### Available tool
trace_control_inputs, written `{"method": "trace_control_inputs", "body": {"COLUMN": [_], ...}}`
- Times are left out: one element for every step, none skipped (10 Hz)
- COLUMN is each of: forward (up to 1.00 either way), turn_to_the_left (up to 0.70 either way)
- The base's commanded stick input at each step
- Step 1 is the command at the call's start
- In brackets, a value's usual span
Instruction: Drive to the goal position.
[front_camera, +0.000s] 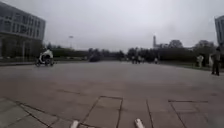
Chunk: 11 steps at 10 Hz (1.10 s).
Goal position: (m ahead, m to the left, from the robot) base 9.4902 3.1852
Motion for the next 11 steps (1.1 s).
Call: {"method": "trace_control_inputs", "body": {"forward": [1.00, 1.00, 1.00, 1.00, 1.00, 1.00, 1.00, 1.00, 1.00, 1.00, 1.00], "turn_to_the_left": [-0.39, -0.16, 0.00, 0.00, 0.00, 0.00, 0.00, 0.00, 0.00, 0.00, 0.00]}}
